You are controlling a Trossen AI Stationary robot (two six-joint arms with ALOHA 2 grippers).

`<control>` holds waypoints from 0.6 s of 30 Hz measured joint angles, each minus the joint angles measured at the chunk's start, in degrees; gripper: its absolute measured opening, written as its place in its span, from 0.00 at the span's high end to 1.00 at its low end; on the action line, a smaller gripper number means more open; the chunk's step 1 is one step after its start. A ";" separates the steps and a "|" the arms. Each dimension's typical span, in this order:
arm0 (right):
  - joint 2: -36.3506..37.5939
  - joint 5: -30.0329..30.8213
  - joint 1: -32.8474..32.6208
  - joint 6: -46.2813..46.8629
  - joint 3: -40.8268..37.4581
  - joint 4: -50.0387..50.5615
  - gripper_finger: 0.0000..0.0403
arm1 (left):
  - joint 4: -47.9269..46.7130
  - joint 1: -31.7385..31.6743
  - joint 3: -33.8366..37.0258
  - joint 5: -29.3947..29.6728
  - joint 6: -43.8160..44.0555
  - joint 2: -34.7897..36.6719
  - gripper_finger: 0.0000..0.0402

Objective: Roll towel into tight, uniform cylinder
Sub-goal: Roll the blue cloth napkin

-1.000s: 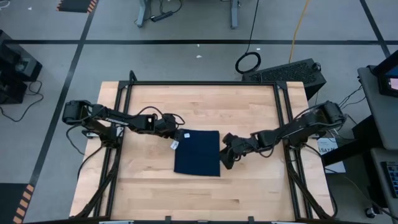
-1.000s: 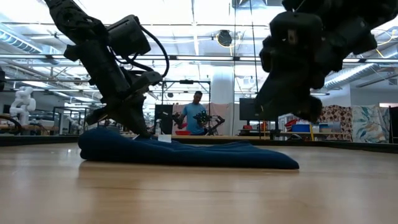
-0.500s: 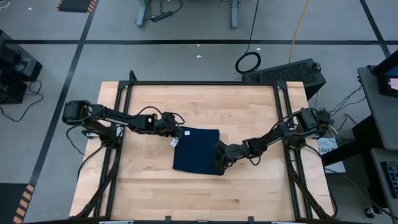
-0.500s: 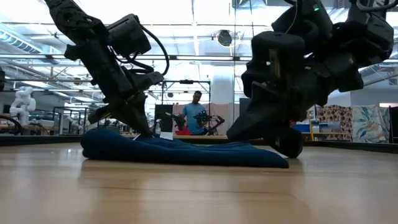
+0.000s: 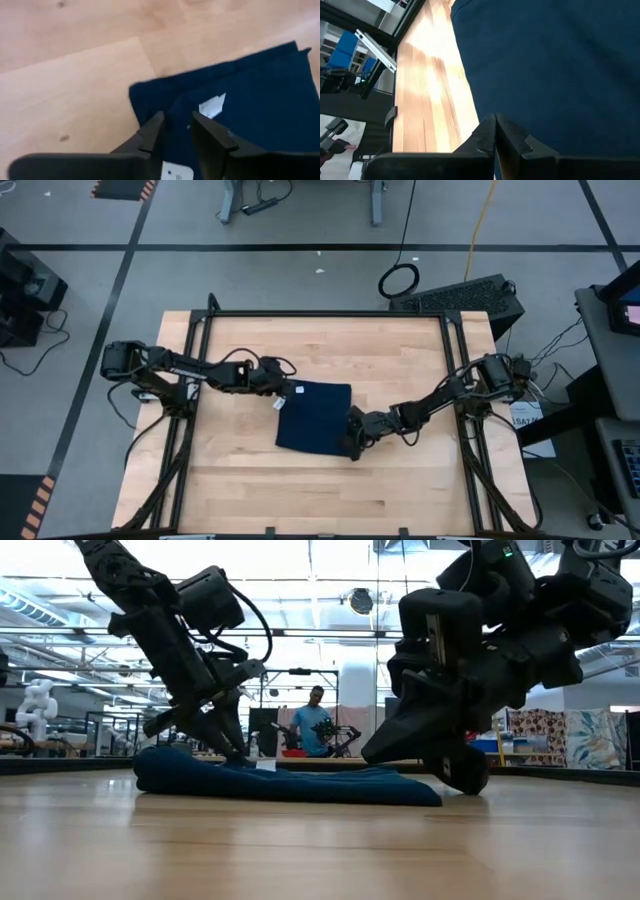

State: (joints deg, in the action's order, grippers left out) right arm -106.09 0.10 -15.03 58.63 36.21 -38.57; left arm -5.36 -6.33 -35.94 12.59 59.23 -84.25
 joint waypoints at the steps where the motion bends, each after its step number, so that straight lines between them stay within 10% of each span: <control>1: 0.48 -0.19 0.00 0.02 -0.04 0.02 1.00 | -0.70 -0.12 -0.45 -0.94 0.19 0.00 0.74; 18: 20.28 -2.24 13.86 -7.23 2.17 27.32 1.00 | -18.99 13.76 -14.30 -3.04 4.70 5.46 0.70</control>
State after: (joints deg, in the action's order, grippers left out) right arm -85.80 -2.14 -1.17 51.40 38.37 -11.25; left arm -24.36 7.42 -50.24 9.55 63.92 -78.79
